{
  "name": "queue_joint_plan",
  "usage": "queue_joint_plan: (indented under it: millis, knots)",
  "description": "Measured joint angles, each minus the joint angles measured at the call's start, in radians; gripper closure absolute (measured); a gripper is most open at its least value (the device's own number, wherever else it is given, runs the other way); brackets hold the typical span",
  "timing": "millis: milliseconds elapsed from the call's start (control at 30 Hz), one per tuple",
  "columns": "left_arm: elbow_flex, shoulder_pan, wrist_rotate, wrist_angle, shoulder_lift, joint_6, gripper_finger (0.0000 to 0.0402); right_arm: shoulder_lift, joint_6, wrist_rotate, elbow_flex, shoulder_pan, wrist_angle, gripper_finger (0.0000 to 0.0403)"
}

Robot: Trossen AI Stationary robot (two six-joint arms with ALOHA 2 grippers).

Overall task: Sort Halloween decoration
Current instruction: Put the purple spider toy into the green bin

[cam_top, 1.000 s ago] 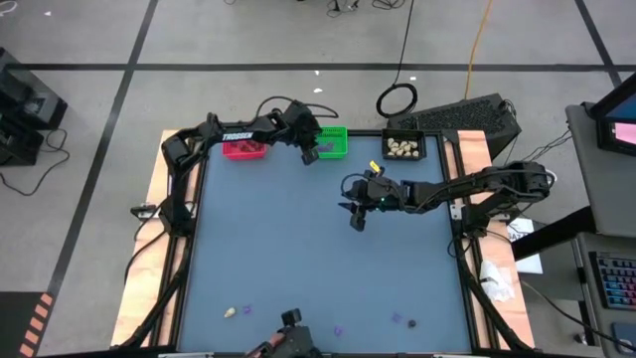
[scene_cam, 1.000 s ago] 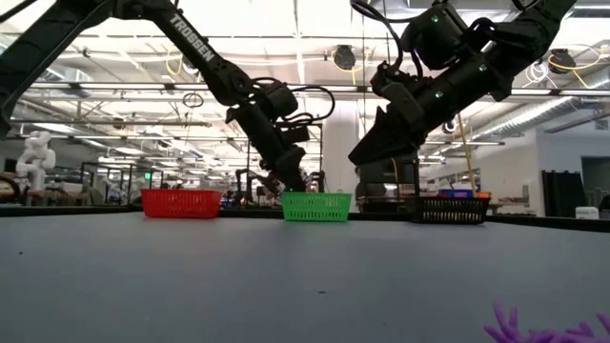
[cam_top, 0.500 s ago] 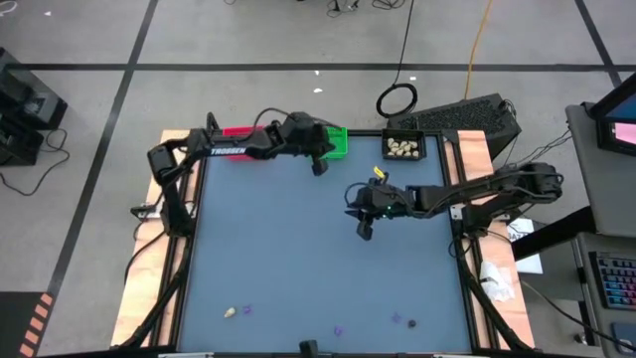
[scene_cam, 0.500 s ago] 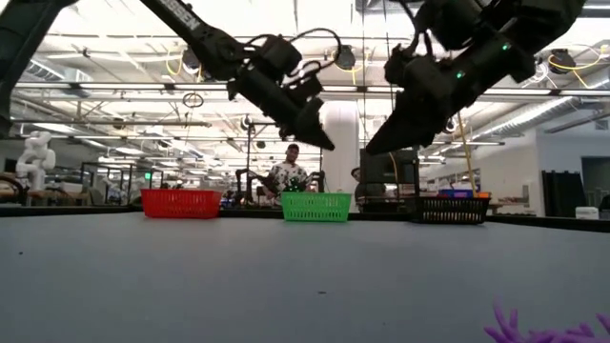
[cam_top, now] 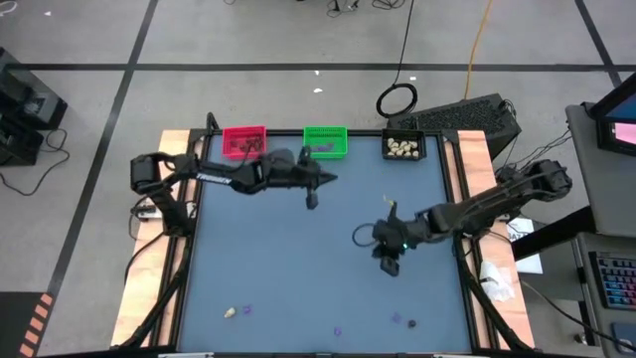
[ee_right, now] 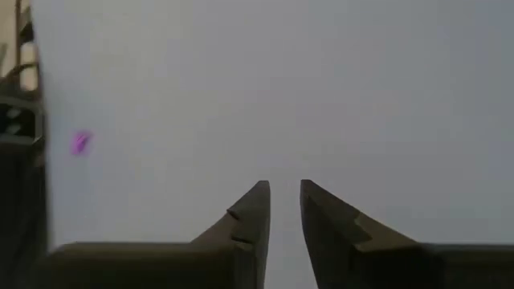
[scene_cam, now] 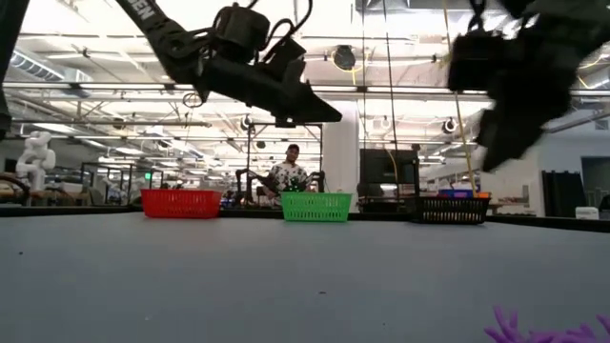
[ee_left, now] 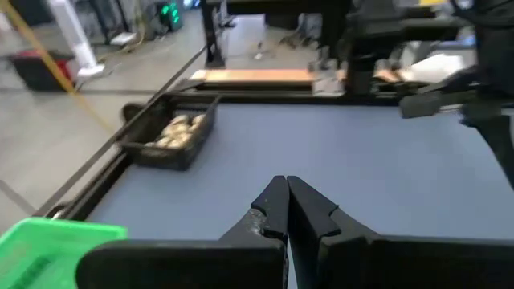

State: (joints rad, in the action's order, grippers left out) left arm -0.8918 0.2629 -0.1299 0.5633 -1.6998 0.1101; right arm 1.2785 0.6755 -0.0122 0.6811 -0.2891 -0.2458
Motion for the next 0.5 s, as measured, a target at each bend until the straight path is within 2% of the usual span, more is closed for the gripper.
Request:
queue_joint_plan:
  millis: [167, 333, 500]
  knots:
    - [0.071, -0.063, 0.000, 0.119, 0.001, 0.001, 0.0401, 0.001, 0.231, -0.019, 0.000, -0.155, -0.040, 0.0316]
    - [0.088, -0.102, 0.002, 0.131, 0.001, 0.001, 0.0402, 0.001, 0.509, -0.042, 0.000, -0.312, -0.037, 0.0279]
    - [0.088, -0.128, 0.003, 0.164, 0.001, 0.001, 0.0402, 0.015, 0.724, -0.016, 0.000, -0.431, -0.025, 0.0250]
